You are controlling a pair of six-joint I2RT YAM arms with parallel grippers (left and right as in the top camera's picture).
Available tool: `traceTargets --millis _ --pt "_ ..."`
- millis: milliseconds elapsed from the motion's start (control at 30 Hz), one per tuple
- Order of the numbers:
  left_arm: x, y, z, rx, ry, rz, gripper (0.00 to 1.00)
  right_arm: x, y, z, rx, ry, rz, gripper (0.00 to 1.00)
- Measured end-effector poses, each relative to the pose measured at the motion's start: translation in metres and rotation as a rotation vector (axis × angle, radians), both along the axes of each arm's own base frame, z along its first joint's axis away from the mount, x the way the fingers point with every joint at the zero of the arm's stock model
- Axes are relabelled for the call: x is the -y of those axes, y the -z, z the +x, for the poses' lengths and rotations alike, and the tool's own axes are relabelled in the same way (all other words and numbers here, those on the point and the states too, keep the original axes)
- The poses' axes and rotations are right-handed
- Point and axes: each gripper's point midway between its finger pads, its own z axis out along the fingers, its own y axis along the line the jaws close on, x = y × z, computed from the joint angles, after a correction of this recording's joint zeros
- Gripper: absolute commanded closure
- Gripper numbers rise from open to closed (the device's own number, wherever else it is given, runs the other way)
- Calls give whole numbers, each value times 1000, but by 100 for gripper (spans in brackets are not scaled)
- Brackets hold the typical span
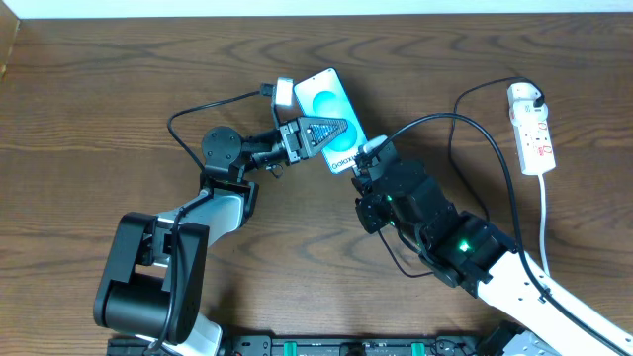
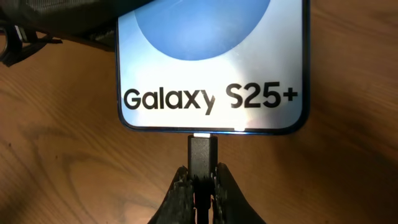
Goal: Plug charger to phone and switch on socket
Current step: 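Hold the plugged phone with the left gripper and release the right gripper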
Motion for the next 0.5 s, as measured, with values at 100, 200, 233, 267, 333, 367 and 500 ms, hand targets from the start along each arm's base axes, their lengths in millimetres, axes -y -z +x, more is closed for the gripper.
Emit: traceTargets --millis 100,200,233,267,333,367,500 --pt "-2 -2 3 2 -17 -6 93 -3 -5 4 21 3 24 99" --pt "-6 -3 6 2 -28 -8 93 -7 -7 5 23 6 48 99" --pt "-6 -3 6 2 -28 -8 93 -7 -6 5 18 5 50 99" --pt "-6 -2 5 2 -25 -7 93 -7 -5 4 13 6 52 99" --pt "-6 -2 5 2 -25 -7 93 -8 -7 5 16 5 61 99" --pt "-7 -3 6 3 -32 -9 93 -10 -9 7 28 4 74 99" --pt "-10 -5 10 4 -50 -16 93 -13 -12 9 41 10 103 88"
